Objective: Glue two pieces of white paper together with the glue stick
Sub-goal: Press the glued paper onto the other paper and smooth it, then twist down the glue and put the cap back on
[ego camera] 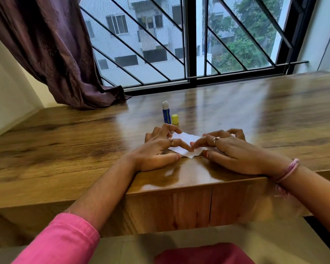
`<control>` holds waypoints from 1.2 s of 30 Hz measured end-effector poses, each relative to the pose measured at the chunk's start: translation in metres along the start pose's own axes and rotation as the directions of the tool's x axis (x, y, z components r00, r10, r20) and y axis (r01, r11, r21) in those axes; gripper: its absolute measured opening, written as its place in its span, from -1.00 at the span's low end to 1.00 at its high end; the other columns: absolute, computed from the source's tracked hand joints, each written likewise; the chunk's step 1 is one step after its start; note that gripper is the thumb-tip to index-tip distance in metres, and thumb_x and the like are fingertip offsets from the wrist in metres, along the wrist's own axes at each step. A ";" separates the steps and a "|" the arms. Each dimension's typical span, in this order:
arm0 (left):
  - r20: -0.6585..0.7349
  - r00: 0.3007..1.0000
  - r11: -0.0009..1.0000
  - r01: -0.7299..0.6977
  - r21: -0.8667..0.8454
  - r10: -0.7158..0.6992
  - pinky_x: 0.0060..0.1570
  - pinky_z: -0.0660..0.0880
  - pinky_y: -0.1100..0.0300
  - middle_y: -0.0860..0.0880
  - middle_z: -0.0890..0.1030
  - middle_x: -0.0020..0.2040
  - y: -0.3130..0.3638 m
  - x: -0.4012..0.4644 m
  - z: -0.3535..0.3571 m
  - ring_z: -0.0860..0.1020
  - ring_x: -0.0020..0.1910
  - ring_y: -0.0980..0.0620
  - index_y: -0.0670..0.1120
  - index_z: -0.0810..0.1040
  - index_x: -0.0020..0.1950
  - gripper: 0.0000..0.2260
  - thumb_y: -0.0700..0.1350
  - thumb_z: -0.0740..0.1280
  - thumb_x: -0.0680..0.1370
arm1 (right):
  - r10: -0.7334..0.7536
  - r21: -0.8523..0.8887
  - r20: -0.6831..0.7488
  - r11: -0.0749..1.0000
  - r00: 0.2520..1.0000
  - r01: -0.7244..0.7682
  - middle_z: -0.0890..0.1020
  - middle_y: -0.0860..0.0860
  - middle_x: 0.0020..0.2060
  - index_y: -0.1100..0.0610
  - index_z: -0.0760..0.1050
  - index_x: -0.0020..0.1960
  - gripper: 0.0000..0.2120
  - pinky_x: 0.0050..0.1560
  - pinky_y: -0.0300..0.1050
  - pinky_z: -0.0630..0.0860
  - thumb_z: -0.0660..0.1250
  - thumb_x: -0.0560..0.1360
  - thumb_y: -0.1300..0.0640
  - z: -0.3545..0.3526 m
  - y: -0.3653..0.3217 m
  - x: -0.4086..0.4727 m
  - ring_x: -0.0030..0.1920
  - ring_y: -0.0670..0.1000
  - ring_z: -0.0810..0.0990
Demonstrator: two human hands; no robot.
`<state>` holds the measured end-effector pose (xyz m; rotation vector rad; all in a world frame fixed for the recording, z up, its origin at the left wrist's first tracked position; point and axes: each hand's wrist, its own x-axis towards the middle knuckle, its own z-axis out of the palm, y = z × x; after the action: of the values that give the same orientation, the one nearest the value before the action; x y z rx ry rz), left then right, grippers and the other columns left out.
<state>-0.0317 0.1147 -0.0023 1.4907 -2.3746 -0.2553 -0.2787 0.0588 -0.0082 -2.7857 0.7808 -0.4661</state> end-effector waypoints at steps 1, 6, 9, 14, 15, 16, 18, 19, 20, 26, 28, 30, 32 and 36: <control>-0.020 1.000 1.000 0.001 -0.012 -0.001 0.18 0.07 0.11 0.16 0.24 0.25 -0.001 0.000 0.000 0.20 0.24 0.13 0.35 0.50 0.18 -0.69 0.11 0.19 0.47 | 0.018 -0.001 -0.004 1.000 1.000 -0.018 0.41 -0.21 0.26 -0.27 0.28 0.33 -0.65 0.19 -0.22 0.03 0.01 0.56 -0.13 0.001 0.000 0.000 0.21 -0.34 0.15; -0.391 0.911 0.981 0.065 -0.180 -0.132 0.17 0.26 0.06 0.06 0.41 0.17 -0.006 0.000 -0.003 0.34 0.18 0.09 0.28 0.52 0.00 -0.78 0.02 0.18 0.45 | 0.057 -0.206 -0.201 0.974 0.978 -0.099 0.56 -0.21 0.17 -0.20 0.40 0.25 -0.55 0.17 -0.17 -0.05 -0.12 0.50 -0.16 0.004 0.000 -0.003 0.25 -0.25 0.31; -0.585 0.741 0.936 0.175 -0.306 -0.330 -0.07 0.38 0.21 0.00 0.46 0.05 -0.018 0.004 -0.006 0.47 -0.02 0.07 0.07 0.54 -0.03 -0.87 -0.11 0.27 0.47 | 0.108 -0.253 -0.277 0.951 0.955 -0.180 0.63 -0.18 0.05 -0.16 0.46 0.19 -0.59 0.16 -0.17 -0.07 -0.09 0.52 -0.12 0.004 0.002 -0.003 0.27 -0.17 0.38; -0.317 0.698 0.736 0.446 -0.509 -0.642 0.04 0.54 0.02 -0.04 0.54 0.00 -0.038 0.011 -0.009 0.54 -0.02 -0.03 -0.04 0.49 0.10 -0.83 -0.15 0.31 0.51 | 0.240 -0.243 -0.322 0.914 0.916 -0.326 0.66 -0.12 0.02 -0.11 0.46 0.17 -0.59 0.26 0.08 0.00 -0.09 0.53 -0.11 0.005 0.010 -0.003 0.29 -0.08 0.40; -0.277 0.716 0.738 0.476 -0.477 -0.641 0.10 0.52 -0.01 -0.02 0.54 -0.01 -0.039 0.012 -0.009 0.54 0.01 -0.02 -0.04 0.50 0.11 -0.82 -0.13 0.32 0.51 | 0.289 -0.217 -0.333 0.903 0.897 -0.372 0.66 -0.12 0.01 -0.12 0.44 0.18 -0.62 0.24 0.06 -0.01 -0.07 0.54 -0.10 0.004 0.013 -0.002 0.29 -0.08 0.39; -0.253 0.731 0.747 0.492 -0.448 -0.633 0.14 0.51 -0.02 0.01 0.55 -0.03 -0.040 0.013 -0.009 0.54 0.03 -0.01 -0.03 0.52 0.11 -0.82 -0.11 0.33 0.51 | 0.342 -0.179 -0.335 0.891 0.878 -0.416 0.65 -0.11 0.02 -0.14 0.43 0.19 -0.65 0.23 0.04 -0.02 -0.05 0.55 -0.10 0.004 0.016 -0.001 0.30 -0.08 0.38; -0.237 0.739 0.750 0.501 -0.431 -0.630 0.15 0.50 -0.02 0.03 0.55 -0.04 -0.040 0.015 -0.009 0.53 0.03 -0.01 0.00 0.53 0.07 -0.85 -0.09 0.36 0.51 | 0.433 -0.101 -0.303 0.871 0.849 -0.481 0.62 -0.07 0.09 -0.17 0.39 0.23 -0.67 0.22 0.03 0.01 -0.03 0.56 -0.09 0.004 0.023 0.001 0.32 -0.05 0.36; -0.233 0.736 0.744 0.505 -0.437 -0.636 0.16 0.50 -0.02 0.02 0.55 -0.03 -0.041 0.015 -0.010 0.53 0.03 0.00 0.02 0.53 0.05 -0.86 -0.08 0.36 0.51 | 0.466 -0.067 -0.279 0.863 0.840 -0.501 0.60 -0.05 0.15 -0.18 0.37 0.26 -0.66 0.20 -0.01 0.00 -0.03 0.56 -0.09 0.004 0.026 0.002 0.35 -0.03 0.34; -0.222 0.734 0.737 0.511 -0.442 -0.642 0.16 0.49 -0.02 0.01 0.56 -0.01 -0.041 0.016 -0.010 0.52 0.03 0.00 0.03 0.53 0.05 -0.86 -0.07 0.37 0.51 | 0.492 -0.036 -0.256 0.856 0.832 -0.516 0.56 -0.05 0.21 -0.19 0.36 0.28 -0.65 0.13 -0.08 -0.03 -0.03 0.55 -0.09 0.004 0.029 0.004 0.37 -0.03 0.31; 0.060 0.671 0.565 0.666 -0.486 -0.739 -0.06 0.49 0.08 -0.04 0.52 0.06 -0.044 0.030 -0.025 0.49 -0.02 -0.01 0.03 0.49 0.10 -0.73 -0.07 0.43 0.44 | 0.558 0.239 -0.211 0.825 0.802 -0.512 0.49 -0.25 0.26 -0.22 0.32 0.20 -0.67 0.05 -0.11 0.01 0.03 0.52 0.08 -0.002 0.035 0.006 0.33 -0.08 0.33; 0.088 0.662 0.546 0.679 -0.491 -0.744 -0.16 0.47 0.10 -0.05 0.51 0.08 -0.044 0.036 -0.026 0.48 -0.02 0.00 0.01 0.48 0.14 -0.66 -0.07 0.46 0.40 | 0.573 0.327 -0.232 0.807 0.786 -0.492 0.51 -0.32 0.21 -0.24 0.29 0.16 -0.66 0.06 -0.03 0.10 0.05 0.51 0.14 -0.005 0.033 0.003 0.26 -0.09 0.39; 0.038 0.678 0.569 0.645 -0.510 -0.734 -0.06 0.47 0.07 -0.05 0.51 0.13 -0.045 0.041 -0.021 0.47 0.04 -0.01 0.06 0.48 0.08 -0.68 -0.03 0.47 0.38 | 0.587 0.344 -0.250 0.797 0.770 -0.496 0.50 -0.37 0.18 -0.25 0.28 0.17 -0.63 0.03 -0.03 0.08 0.05 0.50 0.17 -0.007 0.030 0.001 0.22 -0.11 0.42; -0.028 0.687 0.609 0.624 -0.490 -0.726 0.21 0.41 -0.08 -0.02 0.51 0.16 -0.042 0.044 -0.016 0.45 0.18 -0.07 0.16 0.44 -0.02 -0.67 0.06 0.46 0.29 | 0.583 0.355 -0.253 0.798 0.772 -0.487 0.49 -0.38 0.18 -0.24 0.27 0.20 -0.61 0.06 -0.01 0.07 0.05 0.51 0.19 -0.007 0.027 0.000 0.20 -0.08 0.45; -0.138 0.702 0.673 0.581 -0.457 -0.699 0.29 0.35 -0.14 0.03 0.51 0.10 -0.043 0.045 -0.009 0.45 0.21 -0.08 0.17 0.40 0.05 -0.57 0.15 0.42 0.23 | 0.540 0.371 -0.279 0.823 0.794 -0.429 0.51 -0.30 0.23 -0.16 0.28 0.26 -0.63 0.14 0.03 0.15 0.11 0.53 0.18 -0.008 0.022 -0.003 -0.01 -0.16 0.49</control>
<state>-0.0103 0.0561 0.0006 1.9461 -1.3594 -0.5707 -0.2942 0.0408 -0.0078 -2.1229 1.3491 -0.9325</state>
